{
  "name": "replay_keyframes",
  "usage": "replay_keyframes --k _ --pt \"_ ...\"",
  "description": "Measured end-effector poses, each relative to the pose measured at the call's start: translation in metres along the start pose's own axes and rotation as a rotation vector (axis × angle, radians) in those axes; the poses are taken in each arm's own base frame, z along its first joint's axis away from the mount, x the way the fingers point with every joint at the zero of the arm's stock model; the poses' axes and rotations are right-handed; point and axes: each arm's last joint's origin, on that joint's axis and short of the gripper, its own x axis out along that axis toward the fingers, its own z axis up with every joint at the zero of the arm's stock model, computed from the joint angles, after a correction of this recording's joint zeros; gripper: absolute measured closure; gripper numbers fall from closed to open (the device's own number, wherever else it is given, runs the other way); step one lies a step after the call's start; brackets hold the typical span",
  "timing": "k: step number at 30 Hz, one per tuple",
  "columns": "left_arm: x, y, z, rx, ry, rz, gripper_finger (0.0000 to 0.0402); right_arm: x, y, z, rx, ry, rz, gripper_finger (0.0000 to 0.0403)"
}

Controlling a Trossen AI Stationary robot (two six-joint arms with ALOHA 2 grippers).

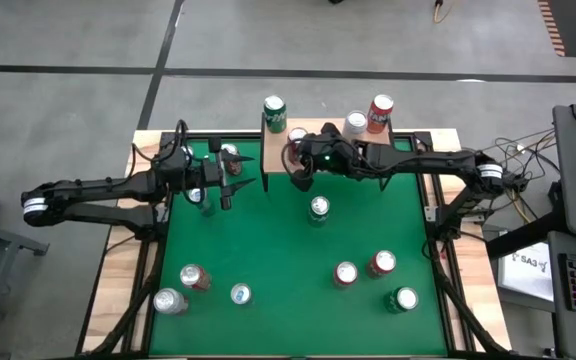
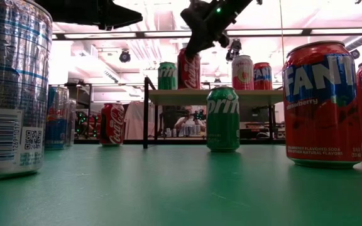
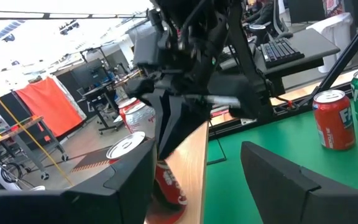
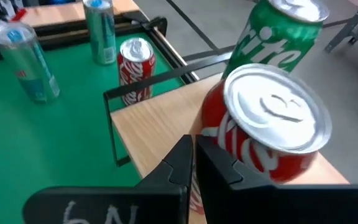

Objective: Place canned beverage on shelf
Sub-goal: Put the middle red soda can on the shelf

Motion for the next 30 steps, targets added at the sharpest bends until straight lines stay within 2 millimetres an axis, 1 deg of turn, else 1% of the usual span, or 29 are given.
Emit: replay_keyframes --k 5,13,20,25,30 --pt "0.0 0.0 0.0 0.0 0.0 0.0 0.0183 0.004 0.001 0.0 0.008 0.003 -0.001 0.0392" --pt "0.0 0.0 -0.001 -0.001 0.006 -0.003 0.0183 -0.002 0.0 0.004 0.008 0.006 0.009 0.0392" --pt "0.0 0.0 0.0 0.0 0.005 -0.002 0.0183 -0.01 -0.003 -0.001 0.014 0.137 0.001 0.0392" --pt "0.0 0.0 0.0 0.0 0.005 -0.002 0.0183 -0.008 -0.005 -0.001 0.018 0.135 -0.007 0.0392" --pt "0.0 0.0 0.0 0.0 0.005 -0.002 0.0183 -0.001 -0.006 -0.003 0.026 0.139 -0.015 0.0392"
